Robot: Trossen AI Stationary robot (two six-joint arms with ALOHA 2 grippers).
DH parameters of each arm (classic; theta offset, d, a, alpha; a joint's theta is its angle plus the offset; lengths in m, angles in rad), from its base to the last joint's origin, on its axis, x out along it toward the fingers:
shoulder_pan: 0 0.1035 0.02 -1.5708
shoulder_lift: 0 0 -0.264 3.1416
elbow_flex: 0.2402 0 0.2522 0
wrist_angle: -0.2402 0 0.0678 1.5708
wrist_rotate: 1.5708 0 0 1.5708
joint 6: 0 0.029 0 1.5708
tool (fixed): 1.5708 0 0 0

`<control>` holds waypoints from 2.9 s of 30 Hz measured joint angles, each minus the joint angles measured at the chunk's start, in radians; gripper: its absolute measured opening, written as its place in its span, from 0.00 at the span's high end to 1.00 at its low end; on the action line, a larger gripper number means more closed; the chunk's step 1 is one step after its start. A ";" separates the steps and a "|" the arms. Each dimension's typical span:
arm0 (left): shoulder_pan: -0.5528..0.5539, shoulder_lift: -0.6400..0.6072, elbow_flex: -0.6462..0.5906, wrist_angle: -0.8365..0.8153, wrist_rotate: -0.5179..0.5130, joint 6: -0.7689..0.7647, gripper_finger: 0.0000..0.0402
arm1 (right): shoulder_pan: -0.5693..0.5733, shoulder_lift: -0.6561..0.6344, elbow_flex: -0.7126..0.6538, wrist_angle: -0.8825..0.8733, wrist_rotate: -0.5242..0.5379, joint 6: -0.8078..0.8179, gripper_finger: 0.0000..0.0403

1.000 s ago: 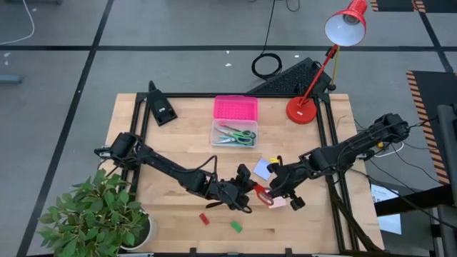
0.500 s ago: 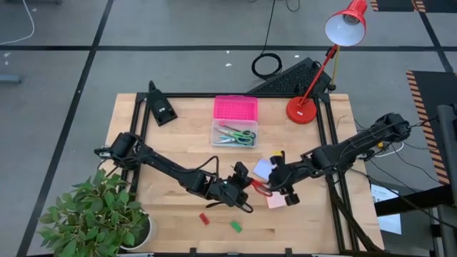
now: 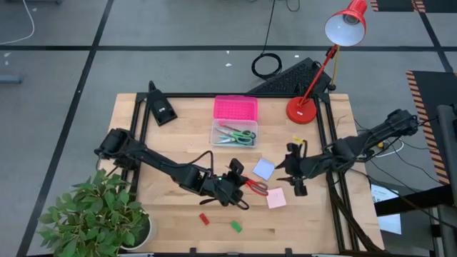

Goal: Pack school essentials
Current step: Put the orange scissors into the supply box

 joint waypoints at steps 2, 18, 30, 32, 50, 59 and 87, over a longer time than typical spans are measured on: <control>0.011 -0.003 0.001 -0.001 -0.008 -0.002 0.91 | 0.012 -0.018 0.000 -0.010 0.046 0.013 0.54; 0.113 -0.040 0.000 -0.054 -0.058 0.062 0.93 | 0.093 -0.086 -0.207 0.126 0.315 0.106 0.54; 0.235 -0.103 0.000 0.002 0.001 -0.015 0.93 | 0.092 -0.138 -0.257 0.151 0.326 0.126 0.54; 0.251 -0.098 0.000 0.010 0.001 -0.019 0.93 | 0.092 -0.139 -0.266 0.148 0.333 0.130 0.54; 0.438 -0.059 0.000 0.039 0.104 -0.020 0.93 | 0.093 -0.139 -0.272 0.162 0.331 0.123 0.54; 0.502 0.014 0.000 0.064 0.191 -0.014 0.93 | 0.093 -0.139 -0.272 0.169 0.303 0.123 0.54; 0.593 0.075 -0.181 0.210 0.266 0.017 0.93 | 0.095 -0.139 -0.272 0.169 0.303 0.096 0.54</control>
